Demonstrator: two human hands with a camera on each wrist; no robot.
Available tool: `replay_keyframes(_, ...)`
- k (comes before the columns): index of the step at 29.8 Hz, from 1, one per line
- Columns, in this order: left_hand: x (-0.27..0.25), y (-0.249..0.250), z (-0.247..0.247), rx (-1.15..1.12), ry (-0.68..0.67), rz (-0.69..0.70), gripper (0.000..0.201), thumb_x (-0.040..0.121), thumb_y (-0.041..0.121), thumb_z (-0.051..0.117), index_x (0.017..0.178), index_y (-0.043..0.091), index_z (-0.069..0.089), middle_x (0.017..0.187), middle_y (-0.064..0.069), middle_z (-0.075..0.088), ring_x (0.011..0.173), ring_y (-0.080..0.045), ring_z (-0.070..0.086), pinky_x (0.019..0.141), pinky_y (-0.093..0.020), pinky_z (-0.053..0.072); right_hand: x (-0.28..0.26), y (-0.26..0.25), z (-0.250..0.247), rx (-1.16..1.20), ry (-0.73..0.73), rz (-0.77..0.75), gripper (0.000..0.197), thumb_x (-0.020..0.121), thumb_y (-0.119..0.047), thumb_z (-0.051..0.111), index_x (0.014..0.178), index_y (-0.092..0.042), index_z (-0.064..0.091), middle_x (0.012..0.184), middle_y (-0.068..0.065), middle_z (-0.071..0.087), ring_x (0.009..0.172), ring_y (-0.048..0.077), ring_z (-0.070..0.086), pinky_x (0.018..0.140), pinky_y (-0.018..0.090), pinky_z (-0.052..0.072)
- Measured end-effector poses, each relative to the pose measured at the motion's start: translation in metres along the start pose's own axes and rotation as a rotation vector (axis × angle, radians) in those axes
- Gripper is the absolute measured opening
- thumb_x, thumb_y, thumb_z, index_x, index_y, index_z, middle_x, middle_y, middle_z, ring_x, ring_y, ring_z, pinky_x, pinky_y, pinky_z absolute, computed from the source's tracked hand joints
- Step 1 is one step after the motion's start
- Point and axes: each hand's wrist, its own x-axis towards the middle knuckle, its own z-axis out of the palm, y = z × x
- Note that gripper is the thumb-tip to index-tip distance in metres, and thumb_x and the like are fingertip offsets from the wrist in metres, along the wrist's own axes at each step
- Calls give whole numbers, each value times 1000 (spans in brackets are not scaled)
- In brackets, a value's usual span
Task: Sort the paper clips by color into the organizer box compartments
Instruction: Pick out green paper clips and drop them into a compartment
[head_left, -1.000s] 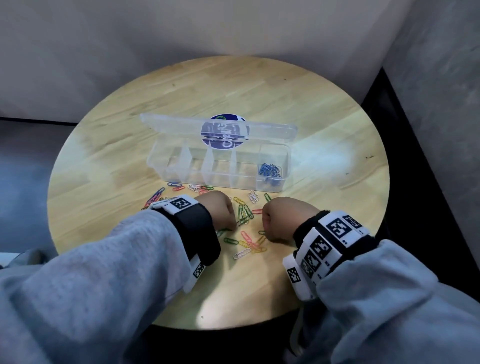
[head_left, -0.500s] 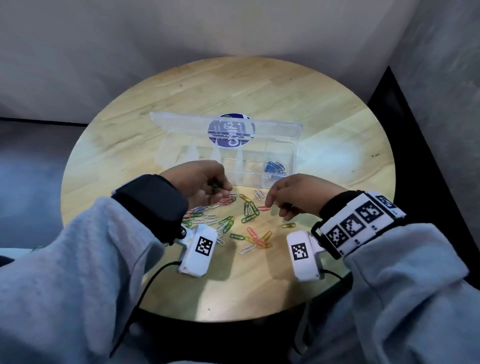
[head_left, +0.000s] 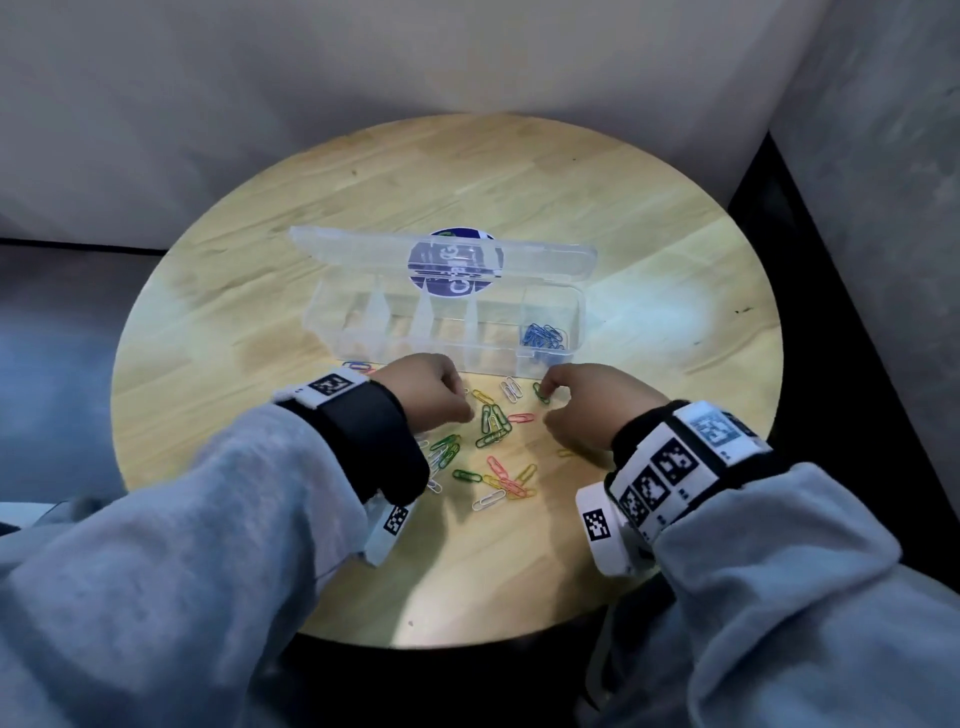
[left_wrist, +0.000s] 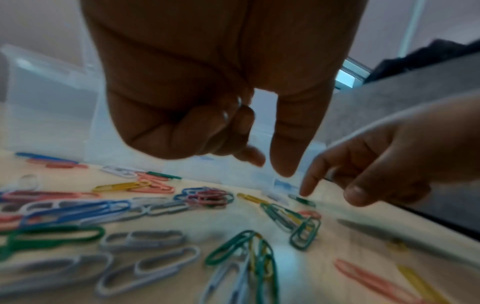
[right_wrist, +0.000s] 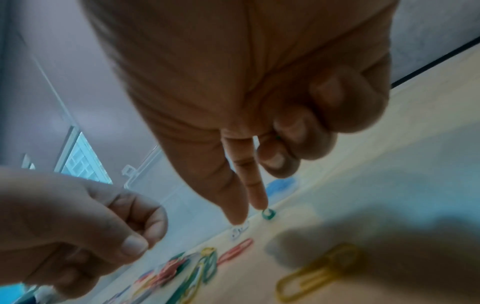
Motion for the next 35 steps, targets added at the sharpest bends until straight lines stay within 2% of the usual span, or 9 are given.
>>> replay_keyframes(3, 2, 8, 8, 171, 29, 8, 3, 81, 22, 63, 84, 23, 63, 88, 5, 62, 88, -17, 58, 60, -21, 37, 1, -2, 2, -35, 1, -12, 41, 87, -19, 52, 126, -30, 51, 121, 2, 59, 99, 20, 59, 73, 23, 40)
replay_keyframes(6, 9, 13, 16, 242, 33, 8, 18, 81, 23, 61, 95, 16, 69, 102, -3, 68, 95, -21, 62, 65, -22, 39, 3, 0, 4, -58, -12, -4, 36, 87, -18, 52, 121, -30, 54, 118, 1, 59, 91, 19, 53, 72, 23, 39)
replay_keyframes(9, 14, 15, 21, 299, 27, 10, 18, 81, 24, 61, 93, 13, 67, 100, -7, 67, 85, -22, 58, 57, -23, 35, 4, 0, 4, -82, -4, -30, 22, 87, -17, 52, 106, -24, 60, 107, 0, 60, 84, 16, 49, 69, 23, 37)
replay_keyframes(13, 20, 15, 23, 313, 5, -4, 24, 79, 25, 65, 96, 9, 70, 91, -6, 64, 83, -23, 59, 66, -25, 38, 4, -1, 4, -99, 65, -15, 19, 86, -17, 53, 103, -24, 57, 94, -3, 52, 83, 18, 49, 69, 25, 36)
replay_keyframes(20, 20, 11, 21, 247, -57, -32, 16, 79, 19, 65, 92, 13, 73, 84, -2, 63, 79, -19, 58, 66, -24, 42, 9, -8, 13, -186, -42, -43, 22, 88, -21, 52, 105, -13, 63, 109, 5, 63, 102, 23, 59, 80, 30, 48)
replay_keyframes(23, 17, 9, 21, 244, -52, -34, 15, 79, 19, 65, 91, 14, 73, 83, -2, 63, 79, -19, 58, 66, -23, 42, 9, -8, 15, -182, -83, -20, 20, 82, -16, 55, 97, -9, 66, 100, 7, 66, 90, 23, 62, 67, 26, 45)
replay_keyframes(26, 13, 6, 19, 217, -55, -37, 16, 78, 21, 67, 90, 12, 72, 81, -3, 64, 79, -20, 59, 67, -24, 43, 6, -9, 12, -113, -145, -28, 8, 79, -13, 57, 82, -9, 62, 77, 6, 63, 63, 19, 55, 55, 21, 40)
replay_keyframes(30, 10, -2, 8, -68, -110, -44, 13, 78, 14, 64, 65, 14, 60, 67, -3, 59, 61, -17, 51, 61, -22, 41, 5, -7, 1, 202, -143, -65, 16, 79, -6, 57, 67, -15, 50, 64, 3, 62, 54, 17, 54, 58, 26, 45)
replay_keyframes(35, 6, -9, -4, -656, -209, -87, 35, 88, -7, 48, 57, 9, 41, 60, -10, 49, 55, -14, 37, 36, -12, 32, 12, -12, 3, 591, -237, -49, 21, 88, 5, 45, 79, -11, 56, 62, 8, 54, 48, 15, 53, 57, 28, 51)
